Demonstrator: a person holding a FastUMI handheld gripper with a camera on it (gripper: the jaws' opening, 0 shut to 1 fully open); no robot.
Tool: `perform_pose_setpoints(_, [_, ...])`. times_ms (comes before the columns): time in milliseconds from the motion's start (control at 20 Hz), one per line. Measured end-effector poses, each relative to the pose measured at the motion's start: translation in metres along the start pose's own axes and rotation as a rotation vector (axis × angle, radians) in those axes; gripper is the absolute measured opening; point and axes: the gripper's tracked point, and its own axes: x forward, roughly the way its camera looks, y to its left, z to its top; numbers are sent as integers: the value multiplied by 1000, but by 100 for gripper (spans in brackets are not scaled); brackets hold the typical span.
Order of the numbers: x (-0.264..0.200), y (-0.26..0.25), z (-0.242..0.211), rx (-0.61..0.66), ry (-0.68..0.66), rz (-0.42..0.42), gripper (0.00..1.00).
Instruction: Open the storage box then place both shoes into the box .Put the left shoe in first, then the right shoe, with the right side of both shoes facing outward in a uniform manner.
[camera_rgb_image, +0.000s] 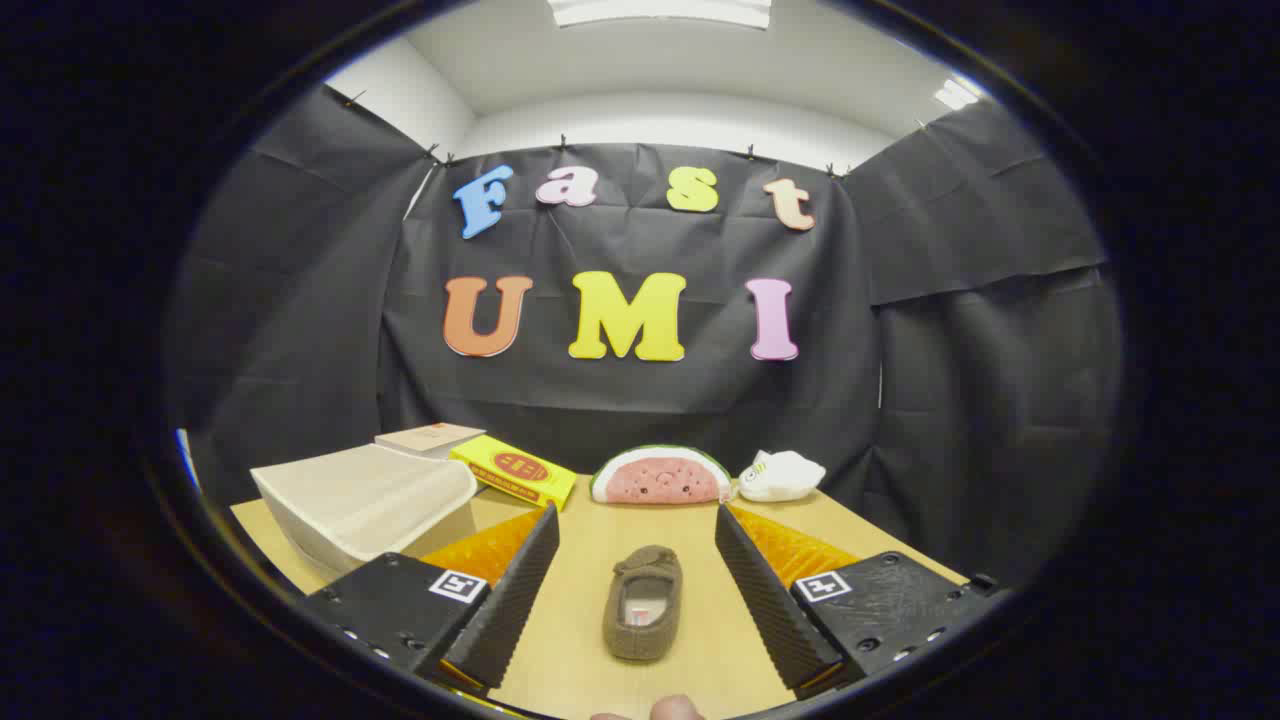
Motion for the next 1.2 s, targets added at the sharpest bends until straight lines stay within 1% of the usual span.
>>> perform_pose_setpoints(450, [10, 11, -5, 23, 8, 2, 96])
perform_pose_setpoints(1200, [14, 40, -2, 8, 3, 60, 96])
